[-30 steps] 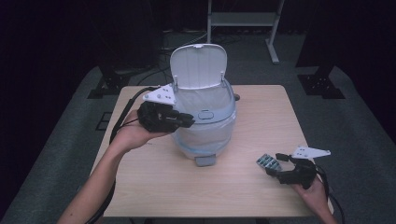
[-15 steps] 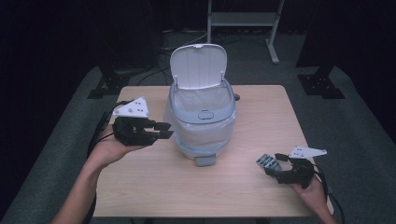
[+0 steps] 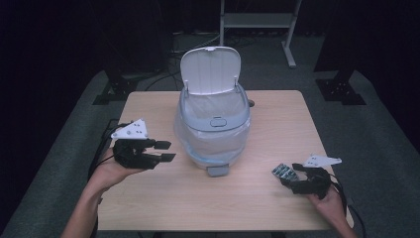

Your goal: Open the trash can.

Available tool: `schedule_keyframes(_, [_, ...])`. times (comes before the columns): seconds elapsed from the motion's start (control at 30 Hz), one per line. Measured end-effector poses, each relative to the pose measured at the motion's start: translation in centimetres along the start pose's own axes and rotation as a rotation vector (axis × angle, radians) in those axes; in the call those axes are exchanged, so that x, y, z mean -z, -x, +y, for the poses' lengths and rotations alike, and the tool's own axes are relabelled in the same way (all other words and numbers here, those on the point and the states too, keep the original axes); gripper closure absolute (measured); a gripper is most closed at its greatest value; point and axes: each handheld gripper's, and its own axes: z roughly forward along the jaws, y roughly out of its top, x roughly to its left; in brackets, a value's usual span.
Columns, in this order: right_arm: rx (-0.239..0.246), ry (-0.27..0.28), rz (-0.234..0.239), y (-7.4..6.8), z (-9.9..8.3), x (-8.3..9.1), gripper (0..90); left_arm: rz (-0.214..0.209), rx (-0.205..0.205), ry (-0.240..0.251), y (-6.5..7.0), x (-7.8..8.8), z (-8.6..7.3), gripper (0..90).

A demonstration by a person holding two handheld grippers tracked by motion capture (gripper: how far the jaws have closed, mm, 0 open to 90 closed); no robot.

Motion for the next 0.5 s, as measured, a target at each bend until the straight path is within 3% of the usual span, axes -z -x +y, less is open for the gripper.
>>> schedule_keyframes(0.27, [0.006,-0.014,-0.019,0.1,0.1,-0.5,19.8,0.038,-0.005,-0.029,0.1,-0.8,-2.4,45.5])
schedule_keyframes(0.5, [0.007,-0.034,-0.042,0.1,0.0,-1.0,19.9,0.031,0.006,-0.046,0.2,-1.6,-4.1,39.8])
